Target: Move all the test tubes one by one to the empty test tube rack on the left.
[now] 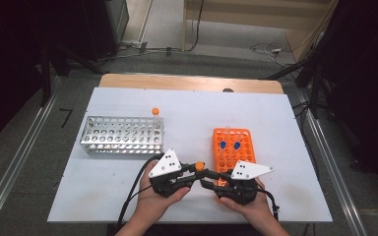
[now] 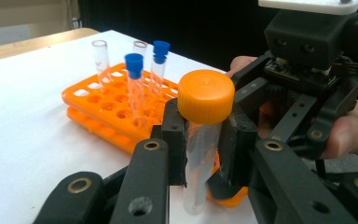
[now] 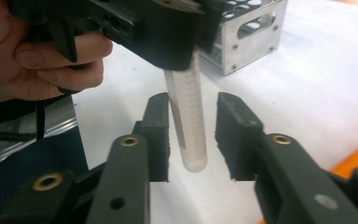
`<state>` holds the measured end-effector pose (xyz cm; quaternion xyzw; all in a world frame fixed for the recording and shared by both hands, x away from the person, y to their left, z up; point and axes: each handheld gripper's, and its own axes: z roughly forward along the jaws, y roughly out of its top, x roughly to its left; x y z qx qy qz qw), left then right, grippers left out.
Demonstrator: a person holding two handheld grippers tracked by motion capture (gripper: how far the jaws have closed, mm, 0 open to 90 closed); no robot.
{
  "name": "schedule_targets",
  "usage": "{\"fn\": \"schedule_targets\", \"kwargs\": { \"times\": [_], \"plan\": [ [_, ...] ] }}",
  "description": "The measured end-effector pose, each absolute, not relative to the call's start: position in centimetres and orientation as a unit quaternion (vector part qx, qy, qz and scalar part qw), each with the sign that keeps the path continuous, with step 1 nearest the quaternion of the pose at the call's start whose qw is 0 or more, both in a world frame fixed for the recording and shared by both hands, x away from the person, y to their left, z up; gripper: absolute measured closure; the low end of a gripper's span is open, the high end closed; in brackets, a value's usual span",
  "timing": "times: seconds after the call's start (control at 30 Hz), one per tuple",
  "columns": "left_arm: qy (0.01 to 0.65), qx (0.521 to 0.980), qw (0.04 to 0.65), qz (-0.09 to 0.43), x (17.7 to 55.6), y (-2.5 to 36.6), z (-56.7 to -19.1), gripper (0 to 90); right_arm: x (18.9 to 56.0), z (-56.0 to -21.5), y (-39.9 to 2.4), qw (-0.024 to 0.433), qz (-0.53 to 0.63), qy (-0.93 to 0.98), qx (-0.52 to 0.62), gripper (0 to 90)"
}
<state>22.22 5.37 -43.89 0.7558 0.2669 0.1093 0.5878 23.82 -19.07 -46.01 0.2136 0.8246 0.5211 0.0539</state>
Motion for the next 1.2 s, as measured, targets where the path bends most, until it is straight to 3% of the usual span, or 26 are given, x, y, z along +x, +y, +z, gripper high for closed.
{"fn": "schedule_targets", "kwargs": {
  "times": [0.57,1.2],
  "plan": [
    [0.307,0.732,0.591,0.145,23.2,9.5,-43.2,75.0,25.1,-45.1,-25.4,0.084,0.539,0.803,0.238,33.9],
    [0.354,0.714,0.576,0.184,24.5,13.4,-42.7,75.0,27.0,-45.4,-30.2,0.106,0.545,0.779,0.292,22.8]
  ]
}}
